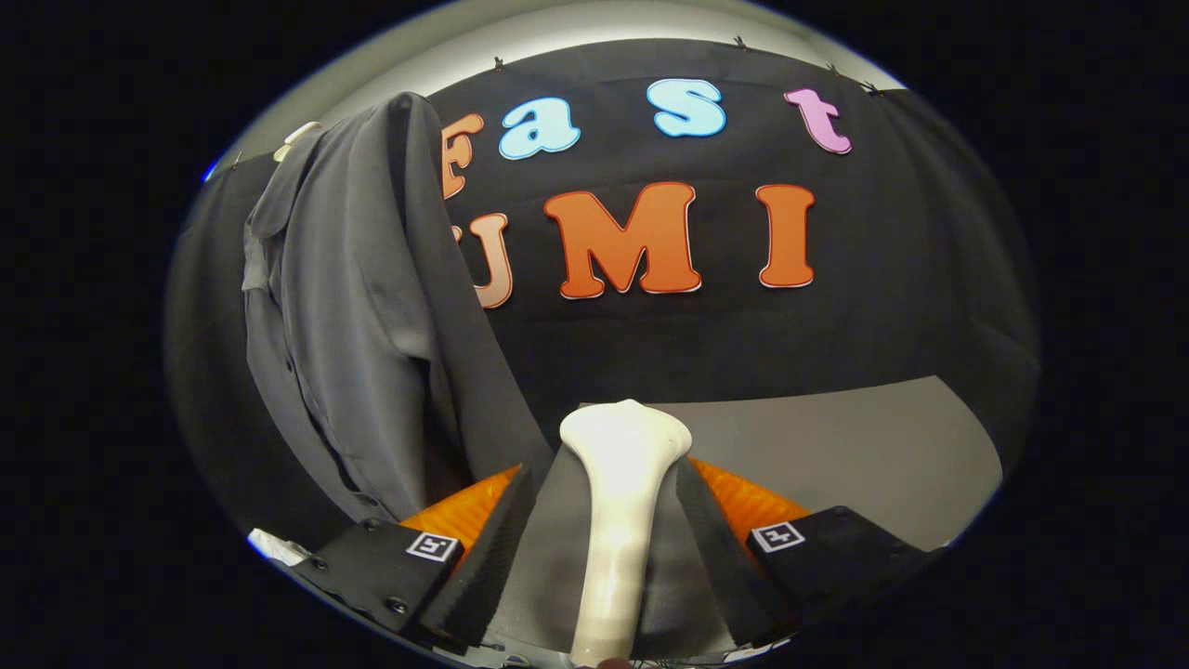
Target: Iron the clothes twice with a garment steamer, once on the left side and once on the right side.
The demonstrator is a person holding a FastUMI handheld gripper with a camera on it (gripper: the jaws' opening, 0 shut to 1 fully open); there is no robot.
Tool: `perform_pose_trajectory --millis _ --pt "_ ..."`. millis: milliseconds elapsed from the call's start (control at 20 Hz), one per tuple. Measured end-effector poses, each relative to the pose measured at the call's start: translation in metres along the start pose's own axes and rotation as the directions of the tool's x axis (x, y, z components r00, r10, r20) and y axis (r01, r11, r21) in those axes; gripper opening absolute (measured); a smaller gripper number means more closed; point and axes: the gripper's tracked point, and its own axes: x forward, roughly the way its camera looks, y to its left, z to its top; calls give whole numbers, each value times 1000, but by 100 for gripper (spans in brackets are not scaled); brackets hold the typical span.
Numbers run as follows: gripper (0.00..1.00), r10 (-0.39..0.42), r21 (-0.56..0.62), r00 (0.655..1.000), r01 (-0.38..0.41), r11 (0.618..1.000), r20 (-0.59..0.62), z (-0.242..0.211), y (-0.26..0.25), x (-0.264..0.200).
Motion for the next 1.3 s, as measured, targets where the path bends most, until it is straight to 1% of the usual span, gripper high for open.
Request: perform_pose_trajectory --millis 100,250,300,400,500,550,650,900,950,1000,1050,1100,1200,1300 --pt "98 -8 6 1000 8 1000 -25 -10 -2 12" --pt "98 -64 0 996 64 998 -62 -26 -14 26" --pt "98 -65 11 993 66 998 -95 -33 -15 26" --pt "98 -72 36 993 76 996 -96 -35 -18 30" --pt "98 -87 33 987 92 995 -138 -43 -24 31" --pt "96 -90 35 982 97 995 -163 -48 -27 33" --pt "92 -78 38 970 89 995 -228 -62 -28 38" --pt "87 -72 24 970 80 997 -231 -61 -27 42" --pt "83 -69 -14 970 67 998 -234 -63 -26 41" --pt "80 -40 -77 973 23 997 -227 -64 -21 39" --pt "74 -34 -116 977 10 993 -209 -64 -19 36" --pt "67 -43 -107 978 22 994 -204 -62 -22 40" --pt "61 -71 -82 979 56 995 -193 -64 -25 41" --pt "57 -86 -63 980 76 995 -178 -63 -28 35"
